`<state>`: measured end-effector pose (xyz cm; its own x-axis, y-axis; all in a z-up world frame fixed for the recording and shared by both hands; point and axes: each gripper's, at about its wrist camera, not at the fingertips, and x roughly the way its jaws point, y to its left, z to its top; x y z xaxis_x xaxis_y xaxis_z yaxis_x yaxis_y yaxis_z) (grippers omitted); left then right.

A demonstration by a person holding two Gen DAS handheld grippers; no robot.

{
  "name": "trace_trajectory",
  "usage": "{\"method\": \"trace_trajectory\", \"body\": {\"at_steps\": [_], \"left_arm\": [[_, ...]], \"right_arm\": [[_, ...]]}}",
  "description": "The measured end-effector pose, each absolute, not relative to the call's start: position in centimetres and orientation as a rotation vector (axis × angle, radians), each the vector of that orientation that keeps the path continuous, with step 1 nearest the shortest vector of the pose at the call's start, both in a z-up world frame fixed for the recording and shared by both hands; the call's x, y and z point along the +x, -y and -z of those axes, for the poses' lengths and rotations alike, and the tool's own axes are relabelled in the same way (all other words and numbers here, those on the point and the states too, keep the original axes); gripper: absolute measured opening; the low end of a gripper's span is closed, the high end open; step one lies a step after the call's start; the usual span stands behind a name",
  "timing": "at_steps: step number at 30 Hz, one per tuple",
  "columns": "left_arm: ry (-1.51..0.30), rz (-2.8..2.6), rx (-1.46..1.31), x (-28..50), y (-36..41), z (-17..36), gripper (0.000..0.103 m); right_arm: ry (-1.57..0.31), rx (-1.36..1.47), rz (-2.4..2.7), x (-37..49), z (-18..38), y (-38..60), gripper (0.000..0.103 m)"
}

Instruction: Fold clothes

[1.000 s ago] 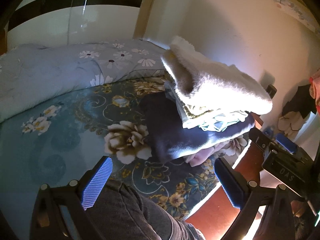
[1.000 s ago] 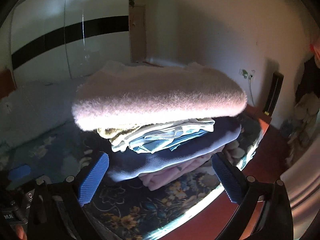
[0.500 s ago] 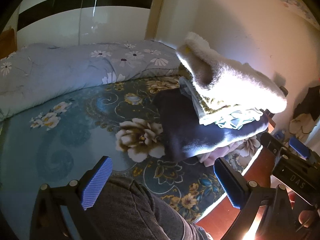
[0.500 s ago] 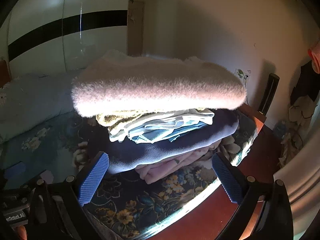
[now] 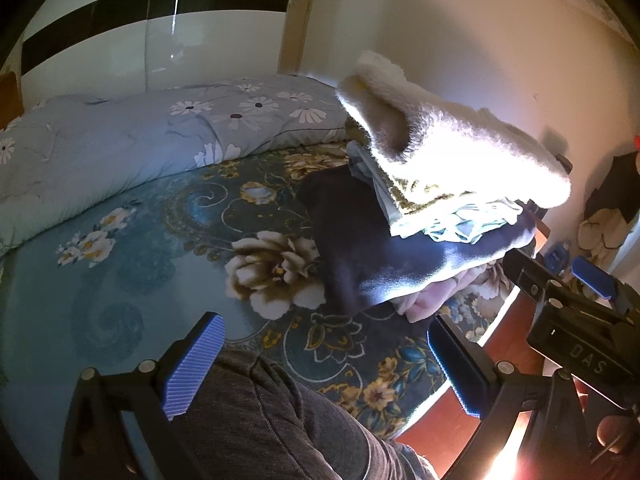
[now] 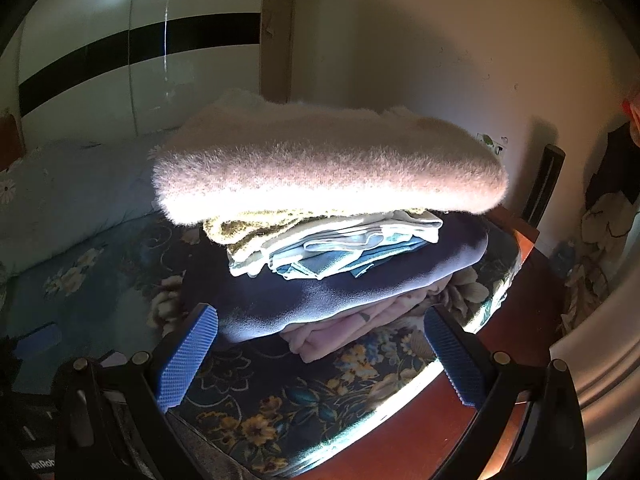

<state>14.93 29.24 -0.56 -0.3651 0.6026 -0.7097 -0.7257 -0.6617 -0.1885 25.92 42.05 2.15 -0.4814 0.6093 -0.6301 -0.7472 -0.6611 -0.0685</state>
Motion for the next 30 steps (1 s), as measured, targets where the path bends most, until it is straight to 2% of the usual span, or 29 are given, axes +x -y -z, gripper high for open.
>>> {"method": "trace_trajectory", "body": {"at_steps": [30], "left_arm": [[-0.186,-2.084,-0.996,14.62,-28.93,0.77,0.103]], "right_arm": [[-0.251,-0.859,-2.124,25.02,-1.57,-41.55,0.103]]}}
